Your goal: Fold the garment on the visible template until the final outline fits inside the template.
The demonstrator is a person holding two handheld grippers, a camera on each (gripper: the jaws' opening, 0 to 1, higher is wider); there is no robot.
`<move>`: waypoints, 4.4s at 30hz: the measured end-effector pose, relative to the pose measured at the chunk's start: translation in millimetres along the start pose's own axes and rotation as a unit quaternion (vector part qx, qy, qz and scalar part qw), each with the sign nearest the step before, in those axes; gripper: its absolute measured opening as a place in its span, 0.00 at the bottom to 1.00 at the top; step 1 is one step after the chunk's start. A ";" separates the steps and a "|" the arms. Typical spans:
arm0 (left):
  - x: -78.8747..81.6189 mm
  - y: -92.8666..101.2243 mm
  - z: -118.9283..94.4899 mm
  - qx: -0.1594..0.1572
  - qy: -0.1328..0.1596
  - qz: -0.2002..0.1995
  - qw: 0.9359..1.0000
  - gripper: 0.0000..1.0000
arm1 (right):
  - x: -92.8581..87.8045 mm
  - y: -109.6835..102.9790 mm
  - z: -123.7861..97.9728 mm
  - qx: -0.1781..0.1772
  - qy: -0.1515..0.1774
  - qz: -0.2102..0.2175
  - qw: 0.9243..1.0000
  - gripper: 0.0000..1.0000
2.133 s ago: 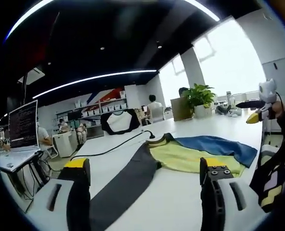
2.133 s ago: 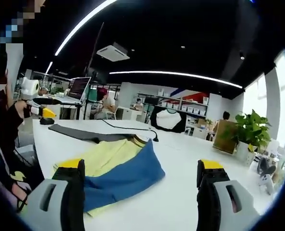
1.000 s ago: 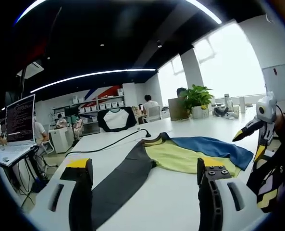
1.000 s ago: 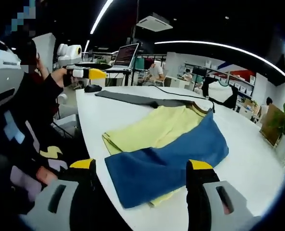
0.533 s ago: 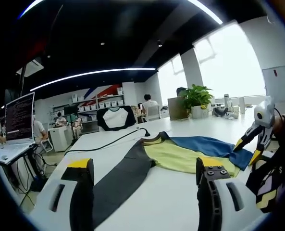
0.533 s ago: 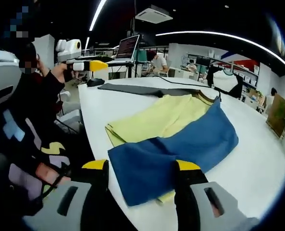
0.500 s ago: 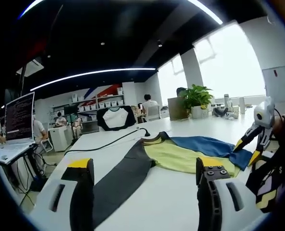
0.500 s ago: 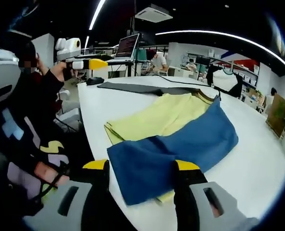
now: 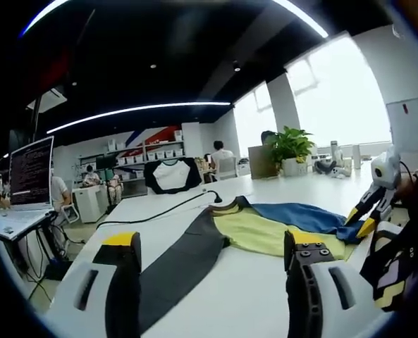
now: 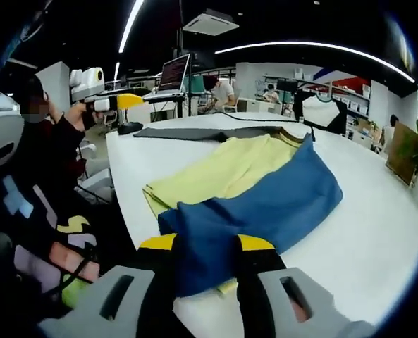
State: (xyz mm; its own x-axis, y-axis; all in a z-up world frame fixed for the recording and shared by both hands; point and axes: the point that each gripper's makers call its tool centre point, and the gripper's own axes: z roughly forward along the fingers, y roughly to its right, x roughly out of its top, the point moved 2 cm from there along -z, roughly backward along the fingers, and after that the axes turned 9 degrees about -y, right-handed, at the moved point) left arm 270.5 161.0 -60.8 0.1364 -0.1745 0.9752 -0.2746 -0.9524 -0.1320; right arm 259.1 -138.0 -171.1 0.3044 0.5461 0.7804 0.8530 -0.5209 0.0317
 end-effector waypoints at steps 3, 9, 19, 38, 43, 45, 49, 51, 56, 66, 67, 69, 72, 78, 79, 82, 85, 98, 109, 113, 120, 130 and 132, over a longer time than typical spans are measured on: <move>0.7 -0.5 -0.9 0.001 0.001 0.001 1.000 0.87 | -1.0 0.9 0.9 -0.003 0.002 -0.003 1.000 0.24; -0.6 0.6 -0.6 -0.001 -0.002 0.000 1.000 0.87 | -2.3 2.0 2.7 -0.025 -0.004 -0.045 0.999 0.16; -1.8 -2.0 -1.5 0.002 -0.005 -0.004 1.000 0.85 | 3.0 7.7 -1.2 -0.031 0.012 -0.027 0.999 0.00; -7.2 1.2 4.2 -0.004 -0.016 -0.002 1.000 0.84 | 40.6 15.3 -17.1 -0.067 0.066 0.010 0.996 0.00; -7.8 2.7 5.7 -0.008 -0.016 -0.002 1.000 0.84 | 48.4 21.3 -23.4 -0.089 0.065 0.008 0.994 0.00; -8.3 3.0 6.3 -0.010 -0.017 -0.003 1.000 0.84 | 51.4 23.6 -26.1 -0.092 0.067 0.012 0.993 0.00; -8.7 1.5 6.2 -0.008 -0.016 -0.007 1.000 0.84 | 56.1 27.9 -29.9 -0.098 0.072 0.018 0.992 0.00; -8.5 0.8 5.8 -0.006 -0.015 -0.006 1.000 0.84 | 59.2 31.3 -33.1 -0.105 0.075 0.015 0.992 0.00; -7.8 0.6 5.2 -0.006 -0.014 -0.006 1.000 0.84 | 69.9 41.1 -42.3 -0.121 0.086 0.012 0.989 0.00; -8.1 1.9 5.5 -0.009 -0.015 -0.007 1.000 0.83 | 93.8 64.8 -57.0 -0.159 0.097 -0.006 0.983 0.00; -8.0 1.8 5.4 -0.009 -0.015 -0.007 1.000 0.83 | 97.4 67.6 -59.1 -0.163 0.099 -0.009 0.982 0.00; -8.1 1.5 5.1 -0.008 -0.015 -0.007 1.000 0.83 | 102.4 71.7 -62.3 -0.171 0.104 -0.012 0.980 0.00; -8.2 1.1 4.6 -0.008 -0.015 -0.008 1.000 0.83 | 109.5 80.3 -68.7 -0.191 0.108 -0.017 0.976 0.00; -7.5 1.0 3.3 -0.007 -0.014 -0.008 1.000 0.83 | 123.8 98.8 -82.4 -0.224 0.122 -0.022 0.967 0.00; -7.4 0.9 3.2 -0.007 -0.014 -0.008 1.000 0.83 | 124.5 101.5 -83.9 -0.230 0.122 -0.023 0.965 0.00; -7.6 0.7 3.0 -0.007 -0.014 -0.008 1.000 0.83 | 127.2 112.1 -89.9 -0.255 0.120 -0.027 0.959 0.00; -8.3 0.6 3.2 -0.007 -0.015 -0.009 1.000 0.83 | 128.2 120.3 -95.3 -0.278 0.120 -0.027 0.953 0.00; -9.8 1.1 3.4 -0.009 -0.018 -0.010 1.000 0.83 | 126.6 155.9 -122.3 -0.350 0.120 -0.019 0.929 0.00; -10.6 -1.9 3.8 -0.006 -0.020 -0.012 1.000 0.82 | 111.5 216.7 -149.5 -0.407 0.105 0.021 0.907 0.00; -8.7 -3.4 1.8 -0.003 -0.018 -0.011 1.000 0.82 | 101.7 233.9 -155.9 -0.435 0.102 0.030 0.894 0.00; -7.1 -4.3 0.2 -0.001 -0.017 -0.008 1.000 0.82 | 81.8 258.8 -160.4 -0.454 0.080 0.057 0.885 0.00; -9.1 -3.9 0.9 -0.001 -0.022 -0.009 1.000 0.82 | 41.0 291.7 -146.7 -0.462 0.017 0.092 0.882 0.00; -9.5 -4.1 0.9 0.000 -0.023 -0.008 1.000 0.82 | 31.6 297.6 -143.0 -0.464 0.003 0.097 0.880 0.00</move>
State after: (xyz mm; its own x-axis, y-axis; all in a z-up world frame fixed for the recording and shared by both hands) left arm 271.2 166.3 -69.7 0.1839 -0.1705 0.9680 -0.2713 -0.9554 -0.1167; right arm 461.9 -369.5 -47.8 0.4014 0.3865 0.8304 0.0703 -0.9169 0.3928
